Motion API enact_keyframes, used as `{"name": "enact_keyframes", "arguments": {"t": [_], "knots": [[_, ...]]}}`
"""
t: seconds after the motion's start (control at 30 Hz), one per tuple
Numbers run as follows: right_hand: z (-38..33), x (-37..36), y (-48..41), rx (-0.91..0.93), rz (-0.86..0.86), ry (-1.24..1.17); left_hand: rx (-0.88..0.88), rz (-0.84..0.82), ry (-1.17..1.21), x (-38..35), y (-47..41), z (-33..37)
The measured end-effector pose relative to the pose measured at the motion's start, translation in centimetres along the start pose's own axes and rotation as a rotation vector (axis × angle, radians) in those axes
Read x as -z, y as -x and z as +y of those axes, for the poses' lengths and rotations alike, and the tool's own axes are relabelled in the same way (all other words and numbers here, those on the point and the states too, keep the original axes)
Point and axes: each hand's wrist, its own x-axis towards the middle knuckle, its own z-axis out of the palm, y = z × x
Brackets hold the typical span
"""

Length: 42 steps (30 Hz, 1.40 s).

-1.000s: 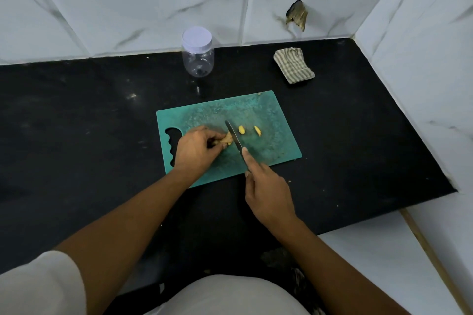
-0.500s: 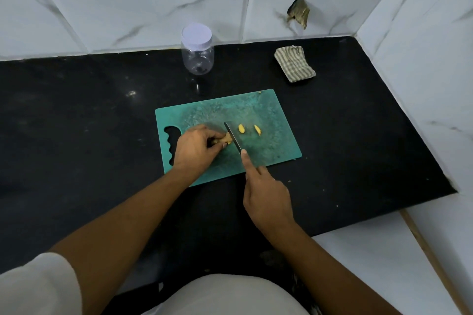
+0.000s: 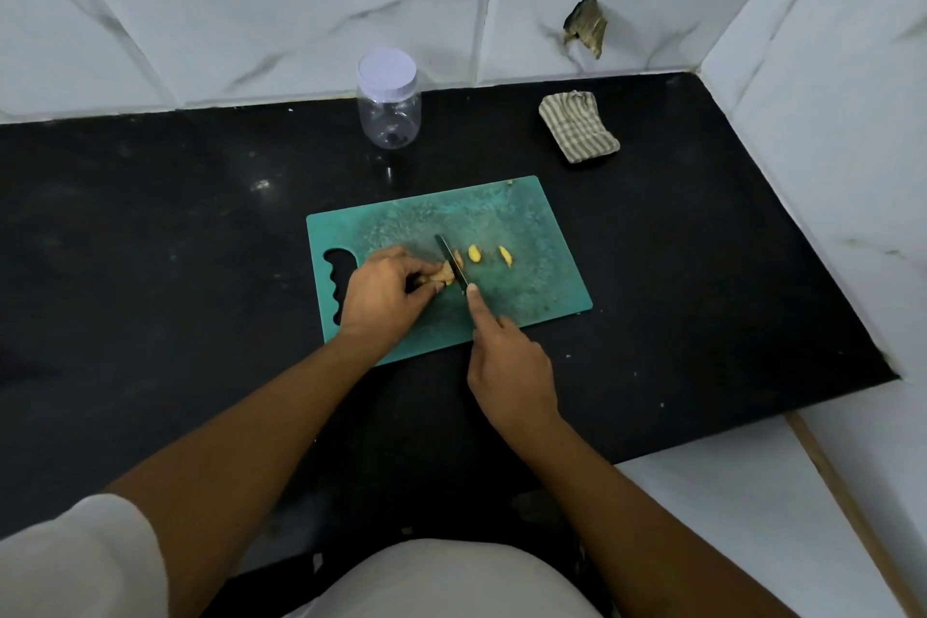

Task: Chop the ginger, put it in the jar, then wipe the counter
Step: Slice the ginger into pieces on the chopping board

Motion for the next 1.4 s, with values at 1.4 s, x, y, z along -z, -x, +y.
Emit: {"name": "enact_keyframes", "arguments": {"t": [1.4], "knots": [[0.3, 0.9, 2.0, 0.057, -0.014, -0.004, -0.123, -0.027, -0.131, 1.0, 0.2, 0.2]]}}
